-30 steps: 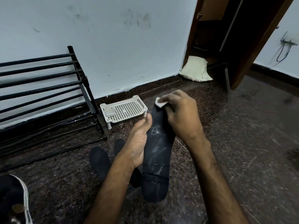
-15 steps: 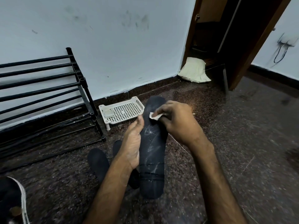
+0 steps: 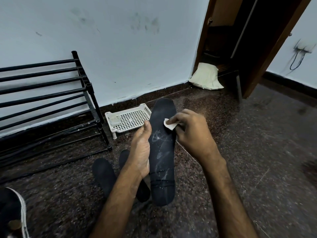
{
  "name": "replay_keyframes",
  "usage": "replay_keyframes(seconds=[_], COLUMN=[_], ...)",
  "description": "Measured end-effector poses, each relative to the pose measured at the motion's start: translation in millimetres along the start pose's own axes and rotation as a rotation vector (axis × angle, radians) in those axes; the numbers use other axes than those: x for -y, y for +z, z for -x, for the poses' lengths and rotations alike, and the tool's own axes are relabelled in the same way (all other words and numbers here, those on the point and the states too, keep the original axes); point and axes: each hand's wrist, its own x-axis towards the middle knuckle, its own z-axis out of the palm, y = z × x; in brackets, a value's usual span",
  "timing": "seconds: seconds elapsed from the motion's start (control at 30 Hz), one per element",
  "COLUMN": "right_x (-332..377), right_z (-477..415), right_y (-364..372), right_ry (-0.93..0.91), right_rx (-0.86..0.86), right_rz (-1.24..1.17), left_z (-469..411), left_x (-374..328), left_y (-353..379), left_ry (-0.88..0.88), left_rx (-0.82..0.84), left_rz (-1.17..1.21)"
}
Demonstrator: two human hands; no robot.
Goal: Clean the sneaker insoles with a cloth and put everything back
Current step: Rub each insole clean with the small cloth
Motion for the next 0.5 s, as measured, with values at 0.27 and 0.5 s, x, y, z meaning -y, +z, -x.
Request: replay_keyframes(seconds=[0.27,0.5], right_x=[6.6,3.5], right_z=[-1.5,-0.6], right_y=[6.9,7.4], right_ry=[0.057,0.215], right_rx=[-0.190,-0.315], right_rz=[-0.079,-0.152], left_z=[0.5,3.9], left_x=[0.9,8.9], left_y=[1.5,7.4], left_ry=[0.039,0.046], left_rx=[0.019,0.051], left_rz=[-0.052,-0.170])
